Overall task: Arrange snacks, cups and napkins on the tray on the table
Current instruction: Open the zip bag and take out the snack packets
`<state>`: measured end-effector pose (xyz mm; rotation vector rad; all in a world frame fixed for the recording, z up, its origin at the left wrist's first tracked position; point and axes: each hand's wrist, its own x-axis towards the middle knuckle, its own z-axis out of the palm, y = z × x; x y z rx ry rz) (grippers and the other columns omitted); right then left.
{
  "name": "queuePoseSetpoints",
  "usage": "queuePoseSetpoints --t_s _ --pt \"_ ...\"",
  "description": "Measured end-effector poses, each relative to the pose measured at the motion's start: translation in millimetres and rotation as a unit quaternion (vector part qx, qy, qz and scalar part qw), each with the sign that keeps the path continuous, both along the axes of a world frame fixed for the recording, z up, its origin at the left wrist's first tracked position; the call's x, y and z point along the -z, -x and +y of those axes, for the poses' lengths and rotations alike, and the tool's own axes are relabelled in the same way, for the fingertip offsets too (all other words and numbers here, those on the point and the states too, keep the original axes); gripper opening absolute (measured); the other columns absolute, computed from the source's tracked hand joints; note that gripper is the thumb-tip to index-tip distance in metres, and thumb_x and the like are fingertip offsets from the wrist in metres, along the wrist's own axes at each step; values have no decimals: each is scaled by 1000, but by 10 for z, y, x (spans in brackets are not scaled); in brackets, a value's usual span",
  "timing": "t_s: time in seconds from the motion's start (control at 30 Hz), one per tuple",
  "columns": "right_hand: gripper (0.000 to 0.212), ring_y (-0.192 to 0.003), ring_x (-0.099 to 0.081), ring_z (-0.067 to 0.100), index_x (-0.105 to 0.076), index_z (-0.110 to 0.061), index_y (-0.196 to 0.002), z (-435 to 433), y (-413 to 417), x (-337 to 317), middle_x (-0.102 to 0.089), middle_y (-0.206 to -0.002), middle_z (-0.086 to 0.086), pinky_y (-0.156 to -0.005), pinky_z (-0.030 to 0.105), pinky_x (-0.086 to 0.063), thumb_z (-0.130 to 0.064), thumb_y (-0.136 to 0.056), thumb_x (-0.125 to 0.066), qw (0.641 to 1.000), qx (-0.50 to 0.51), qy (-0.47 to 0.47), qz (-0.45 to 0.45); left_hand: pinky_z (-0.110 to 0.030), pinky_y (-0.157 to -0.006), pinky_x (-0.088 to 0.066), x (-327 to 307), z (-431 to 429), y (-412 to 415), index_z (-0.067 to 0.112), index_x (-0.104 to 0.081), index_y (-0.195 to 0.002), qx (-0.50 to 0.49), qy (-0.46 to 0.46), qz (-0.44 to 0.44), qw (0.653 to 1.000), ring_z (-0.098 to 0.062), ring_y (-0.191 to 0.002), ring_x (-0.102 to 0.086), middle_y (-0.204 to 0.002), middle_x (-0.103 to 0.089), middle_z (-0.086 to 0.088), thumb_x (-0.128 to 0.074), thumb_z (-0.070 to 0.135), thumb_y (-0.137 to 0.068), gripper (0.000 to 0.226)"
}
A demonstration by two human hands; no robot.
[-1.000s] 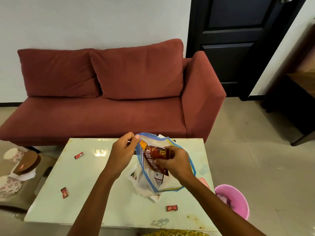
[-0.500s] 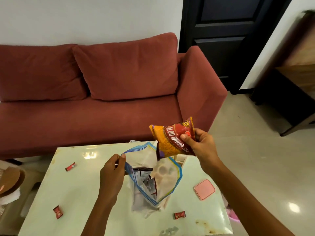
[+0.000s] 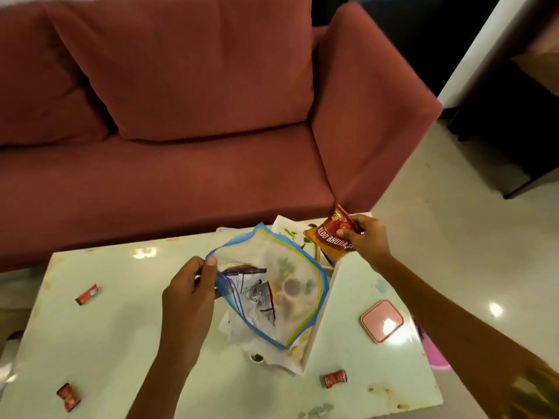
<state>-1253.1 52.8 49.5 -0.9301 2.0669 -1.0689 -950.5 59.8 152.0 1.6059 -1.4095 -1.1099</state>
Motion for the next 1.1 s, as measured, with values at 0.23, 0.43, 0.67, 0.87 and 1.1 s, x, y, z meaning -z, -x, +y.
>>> queuePoseSetpoints --t_s 0.23,0.43,0.67,0.87,1.1 --pt "28 -92 -64 32 -66 -5 -102 -473 270 1109 -68 -100 16 -75 32 -51 -13 -77 -72 985 -107 -114 70 -42 -71 -55 501 -240 151 -4 -55 -75 -13 22 -1 1000 -25 -65 -63 -69 -64 -13 -47 21 -93 32" --pt "28 -97 -62 32 -65 -3 -105 -732 442 1625 -67 -104 17 -83 39 -52 -15 -79 -70 959 -196 -172 110 -24 -62 -57 813 -280 291 -4 -52 -72 -1 8 15 1000 -9 -59 -62 -61 -64 0 -47 26 -91 36" --pt "30 -101 -60 31 -58 -6 -110 -856 552 1901 -63 -112 17 -79 33 -48 -16 -83 -65 957 -181 -190 121 -20 -59 -55 993 -221 434 2 -56 -68 -25 -23 56 998 -11 -57 -62 -61 -64 -3 -48 47 -73 46" --pt "55 -107 -58 30 -47 -9 -126 -786 544 1863 -58 -123 16 -84 35 -49 -32 -81 -69 961 -151 -213 94 -18 -59 -54 1022 -194 475 5 -55 -65 -41 -43 65 996 -13 -56 -56 -54 -59 1 -50 47 -73 43" --pt "10 -84 -64 7 -65 -17 -93 -423 -147 296 -69 -91 2 -75 18 -52 -22 -85 -64 979 -47 177 92 -53 -73 -55 844 -140 522 6 -55 -61 -45 -48 1 998 -30 -60 -62 -59 -63 -10 -56 31 -88 37"
